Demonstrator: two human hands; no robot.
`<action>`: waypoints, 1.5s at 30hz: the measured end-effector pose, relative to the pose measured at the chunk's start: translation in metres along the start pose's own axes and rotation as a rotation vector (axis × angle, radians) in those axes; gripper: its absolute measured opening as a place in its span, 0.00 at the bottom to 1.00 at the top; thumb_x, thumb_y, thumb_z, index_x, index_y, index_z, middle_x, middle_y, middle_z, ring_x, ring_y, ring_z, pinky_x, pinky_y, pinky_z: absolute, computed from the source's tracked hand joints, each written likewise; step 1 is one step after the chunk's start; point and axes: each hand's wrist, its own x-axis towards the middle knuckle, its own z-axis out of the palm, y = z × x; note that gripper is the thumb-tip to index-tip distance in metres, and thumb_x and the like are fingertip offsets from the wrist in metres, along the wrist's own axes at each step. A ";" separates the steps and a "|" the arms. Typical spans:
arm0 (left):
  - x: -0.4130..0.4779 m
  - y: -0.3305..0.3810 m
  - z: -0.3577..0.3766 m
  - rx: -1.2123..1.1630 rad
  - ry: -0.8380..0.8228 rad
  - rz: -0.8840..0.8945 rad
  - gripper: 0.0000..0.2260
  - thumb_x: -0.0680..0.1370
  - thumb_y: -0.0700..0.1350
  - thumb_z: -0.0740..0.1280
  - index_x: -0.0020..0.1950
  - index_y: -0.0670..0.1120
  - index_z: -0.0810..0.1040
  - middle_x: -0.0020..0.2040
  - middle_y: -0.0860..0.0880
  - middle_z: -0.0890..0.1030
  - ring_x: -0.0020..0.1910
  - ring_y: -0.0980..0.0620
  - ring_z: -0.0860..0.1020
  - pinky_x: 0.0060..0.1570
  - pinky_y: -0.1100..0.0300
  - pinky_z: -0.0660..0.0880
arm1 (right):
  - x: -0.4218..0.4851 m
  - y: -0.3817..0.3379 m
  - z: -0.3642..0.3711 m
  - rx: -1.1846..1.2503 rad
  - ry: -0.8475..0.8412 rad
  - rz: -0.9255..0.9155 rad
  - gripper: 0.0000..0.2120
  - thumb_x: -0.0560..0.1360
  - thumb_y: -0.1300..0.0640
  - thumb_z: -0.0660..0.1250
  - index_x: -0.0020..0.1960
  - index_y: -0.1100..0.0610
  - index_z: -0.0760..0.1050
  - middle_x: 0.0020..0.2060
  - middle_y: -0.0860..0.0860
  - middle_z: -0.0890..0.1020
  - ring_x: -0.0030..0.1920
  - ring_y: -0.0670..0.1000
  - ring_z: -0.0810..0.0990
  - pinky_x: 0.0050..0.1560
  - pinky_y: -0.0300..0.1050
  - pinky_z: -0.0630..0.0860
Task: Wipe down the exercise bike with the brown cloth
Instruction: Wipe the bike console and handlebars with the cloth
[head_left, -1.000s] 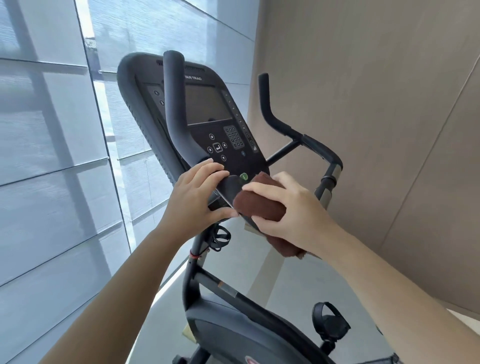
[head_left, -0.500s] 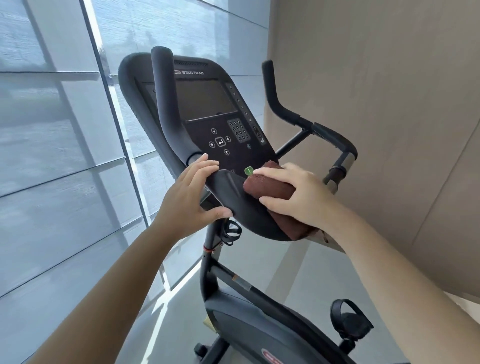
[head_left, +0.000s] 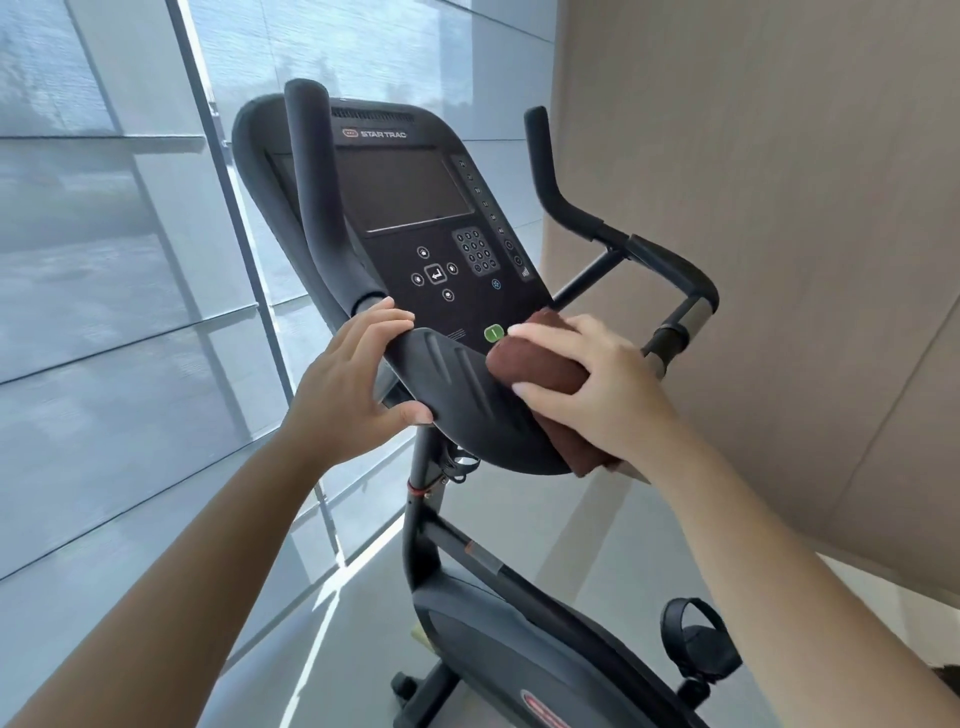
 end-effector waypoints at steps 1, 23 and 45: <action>0.000 0.000 0.000 0.008 -0.003 0.002 0.44 0.67 0.75 0.50 0.62 0.38 0.71 0.63 0.44 0.74 0.67 0.49 0.66 0.58 0.57 0.66 | 0.001 -0.001 0.005 -0.031 -0.039 -0.002 0.21 0.69 0.50 0.70 0.60 0.40 0.74 0.51 0.48 0.76 0.52 0.49 0.73 0.47 0.33 0.62; 0.001 -0.047 -0.012 -0.062 0.092 0.118 0.25 0.73 0.58 0.62 0.58 0.39 0.76 0.61 0.45 0.77 0.65 0.45 0.70 0.63 0.54 0.64 | 0.053 -0.080 0.041 0.035 0.082 0.021 0.22 0.67 0.51 0.71 0.60 0.39 0.73 0.50 0.50 0.78 0.49 0.44 0.75 0.51 0.28 0.68; 0.060 -0.138 -0.021 -0.011 0.164 0.175 0.32 0.68 0.61 0.66 0.61 0.36 0.74 0.68 0.38 0.68 0.67 0.40 0.67 0.63 0.47 0.65 | 0.128 -0.083 0.090 0.116 0.168 0.063 0.23 0.67 0.55 0.72 0.60 0.41 0.75 0.51 0.44 0.79 0.51 0.38 0.75 0.54 0.24 0.65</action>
